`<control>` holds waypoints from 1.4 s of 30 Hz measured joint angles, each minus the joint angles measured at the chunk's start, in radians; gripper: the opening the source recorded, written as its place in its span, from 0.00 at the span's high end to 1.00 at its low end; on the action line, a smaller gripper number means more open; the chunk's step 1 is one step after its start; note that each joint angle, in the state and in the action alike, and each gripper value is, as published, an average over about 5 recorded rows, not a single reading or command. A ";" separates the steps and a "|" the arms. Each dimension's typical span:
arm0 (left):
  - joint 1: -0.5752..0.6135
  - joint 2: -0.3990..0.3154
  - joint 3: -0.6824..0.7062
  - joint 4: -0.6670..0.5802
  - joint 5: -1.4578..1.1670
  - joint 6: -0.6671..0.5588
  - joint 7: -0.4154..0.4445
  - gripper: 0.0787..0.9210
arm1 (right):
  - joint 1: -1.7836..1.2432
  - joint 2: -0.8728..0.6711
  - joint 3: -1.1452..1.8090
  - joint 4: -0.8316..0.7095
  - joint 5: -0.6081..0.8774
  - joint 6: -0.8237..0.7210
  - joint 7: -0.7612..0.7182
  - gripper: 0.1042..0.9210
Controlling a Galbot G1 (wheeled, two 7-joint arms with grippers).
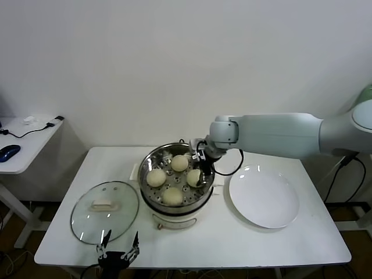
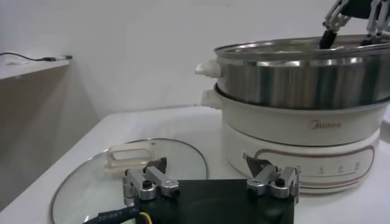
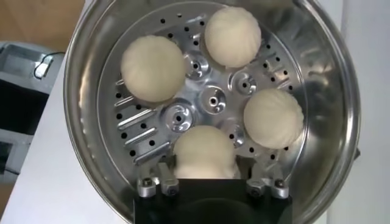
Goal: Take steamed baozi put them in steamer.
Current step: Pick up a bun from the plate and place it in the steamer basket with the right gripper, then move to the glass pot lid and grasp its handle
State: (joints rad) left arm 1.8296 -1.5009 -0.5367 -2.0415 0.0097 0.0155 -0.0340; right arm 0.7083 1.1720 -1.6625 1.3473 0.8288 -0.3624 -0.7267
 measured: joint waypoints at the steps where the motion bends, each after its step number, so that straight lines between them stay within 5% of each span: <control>1: 0.000 0.000 0.000 -0.002 -0.001 0.001 0.000 0.12 | 0.004 -0.003 0.003 -0.003 0.004 0.007 -0.007 0.18; 10: 0.006 0.002 -0.002 -0.022 -0.026 0.010 -0.003 0.12 | -0.001 -0.065 0.105 -0.032 0.079 0.058 -0.018 0.12; 22: -0.016 0.015 -0.015 -0.040 -0.077 0.002 -0.012 0.12 | -0.265 -0.246 0.556 -0.037 0.053 0.149 0.332 0.12; 33: -0.068 0.038 -0.049 -0.040 -0.106 -0.011 -0.017 0.12 | -0.779 -0.432 1.154 0.085 -0.081 0.225 0.574 0.12; 42: -0.101 0.060 -0.069 -0.013 -0.085 -0.060 -0.033 0.12 | -1.330 -0.411 1.702 0.160 -0.199 0.366 0.626 0.12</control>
State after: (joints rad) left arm 1.7281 -1.4407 -0.6061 -2.0541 -0.0758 -0.0441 -0.0669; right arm -0.6218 0.7608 0.0396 1.5075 0.6296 0.0041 -0.1010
